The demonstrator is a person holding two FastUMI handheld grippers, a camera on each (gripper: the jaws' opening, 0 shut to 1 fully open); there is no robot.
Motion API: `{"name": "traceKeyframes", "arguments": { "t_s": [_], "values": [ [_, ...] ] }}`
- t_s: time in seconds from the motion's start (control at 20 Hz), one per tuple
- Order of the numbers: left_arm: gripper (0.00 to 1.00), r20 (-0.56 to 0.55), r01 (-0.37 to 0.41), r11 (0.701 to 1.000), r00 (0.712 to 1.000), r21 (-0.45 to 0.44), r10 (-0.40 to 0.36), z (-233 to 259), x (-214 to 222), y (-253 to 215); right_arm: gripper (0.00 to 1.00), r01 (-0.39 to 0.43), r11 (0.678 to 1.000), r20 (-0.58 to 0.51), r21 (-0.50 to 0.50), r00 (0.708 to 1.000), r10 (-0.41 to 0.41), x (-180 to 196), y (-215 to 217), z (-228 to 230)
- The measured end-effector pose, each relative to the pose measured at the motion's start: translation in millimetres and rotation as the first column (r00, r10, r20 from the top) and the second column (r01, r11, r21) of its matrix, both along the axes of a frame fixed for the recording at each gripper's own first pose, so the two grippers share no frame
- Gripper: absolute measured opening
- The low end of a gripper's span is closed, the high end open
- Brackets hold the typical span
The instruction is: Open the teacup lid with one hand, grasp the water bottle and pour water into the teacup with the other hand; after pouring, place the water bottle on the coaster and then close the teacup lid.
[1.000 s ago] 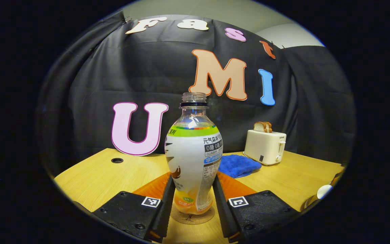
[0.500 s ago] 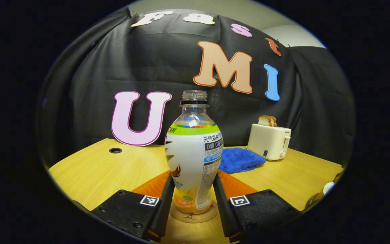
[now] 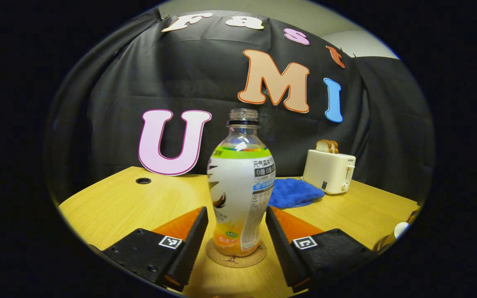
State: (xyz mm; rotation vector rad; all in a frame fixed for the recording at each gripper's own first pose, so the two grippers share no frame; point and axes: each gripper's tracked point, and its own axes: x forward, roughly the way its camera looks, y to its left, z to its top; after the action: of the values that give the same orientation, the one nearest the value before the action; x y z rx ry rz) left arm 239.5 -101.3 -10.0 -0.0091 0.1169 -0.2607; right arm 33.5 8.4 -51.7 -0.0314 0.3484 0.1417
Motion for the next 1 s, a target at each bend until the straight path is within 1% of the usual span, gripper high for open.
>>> {"name": "traceKeyframes", "arguments": {
  "t_s": [0.1, 0.35, 0.5, 0.6, 0.65, 0.7, 1.0],
  "values": [
    [0.88, 0.0, 0.004, 1.0, 1.0, 0.012, -0.004, -0.9, -1.1, -0.5, 0.26, 0.001, 1.0, 0.005, -0.001, 1.0, -0.001, 0.1, -0.6, 4.5],
    [0.89, 0.001, 0.002, 1.0, 1.0, 0.013, -0.002, -0.2, -3.1, -0.1, 0.26, -0.001, 1.0, 0.02, -0.007, 1.0, 0.001, -4.7, 1.5, 11.4],
    [0.92, 0.01, -0.003, 1.0, 1.0, 0.019, 0.002, 0.4, -6.2, 2.5, 0.26, -0.005, 1.0, 0.033, -0.006, 0.999, 0.005, -5.5, 3.9, 18.7],
    [0.96, 0.016, -0.013, 1.0, 1.0, 0.029, 0.012, 2.5, -11.5, 6.5, 0.26, -0.006, 1.0, 0.041, -0.023, 0.999, 0.006, -4.2, 3.9, 21.0],
    [0.95, 0.019, -0.013, 0.999, 1.0, 0.032, 0.012, 4.1, -15.4, 7.9, 0.23, -0.009, 1.0, 0.042, -0.026, 0.999, 0.01, -4.1, 5.0, 21.5],
    [0.95, 0.027, -0.016, 0.999, 1.0, 0.035, 0.015, 6.4, -16.3, 8.6, 0.26, -0.01, 1.0, 0.042, -0.027, 0.999, 0.011, -5.7, 5.9, 22.1],
    [0.95, 0.065, -0.064, 0.996, 0.996, 0.068, 0.06, 21.0, -42.5, 29.7, 0.26, -0.002, 1.0, 0.051, -0.027, 0.999, 0.003, -9.8, -0.7, 25.1]
  ]
}}
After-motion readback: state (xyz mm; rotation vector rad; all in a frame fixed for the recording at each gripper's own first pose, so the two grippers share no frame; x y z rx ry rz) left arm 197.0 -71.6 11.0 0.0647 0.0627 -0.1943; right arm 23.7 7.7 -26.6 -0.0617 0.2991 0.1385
